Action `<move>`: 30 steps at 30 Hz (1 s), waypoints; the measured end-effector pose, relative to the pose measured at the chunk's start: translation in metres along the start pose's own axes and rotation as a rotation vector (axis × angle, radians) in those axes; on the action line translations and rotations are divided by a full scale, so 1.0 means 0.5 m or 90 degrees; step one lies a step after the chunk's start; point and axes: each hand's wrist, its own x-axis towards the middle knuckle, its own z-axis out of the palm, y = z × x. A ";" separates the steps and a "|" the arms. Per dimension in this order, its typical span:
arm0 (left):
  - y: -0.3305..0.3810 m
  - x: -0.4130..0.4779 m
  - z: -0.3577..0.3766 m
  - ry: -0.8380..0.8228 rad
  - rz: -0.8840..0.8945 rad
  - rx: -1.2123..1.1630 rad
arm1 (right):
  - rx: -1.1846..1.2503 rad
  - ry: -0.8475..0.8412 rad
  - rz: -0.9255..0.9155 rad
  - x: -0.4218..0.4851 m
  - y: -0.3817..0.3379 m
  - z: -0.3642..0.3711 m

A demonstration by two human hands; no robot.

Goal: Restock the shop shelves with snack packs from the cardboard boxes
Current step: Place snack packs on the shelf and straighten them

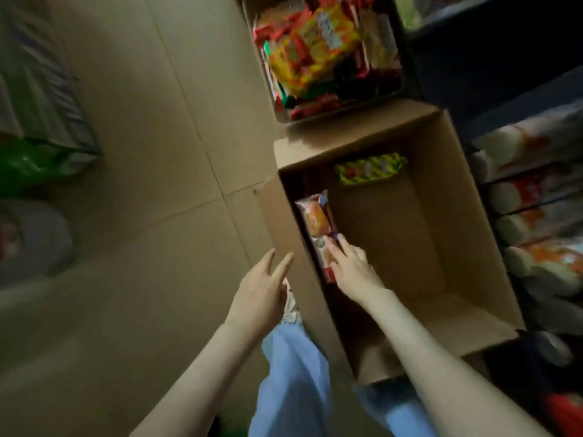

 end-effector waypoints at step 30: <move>0.493 -0.321 -0.647 0.120 0.196 -0.585 | 0.620 0.480 -0.195 -0.880 -0.259 -0.634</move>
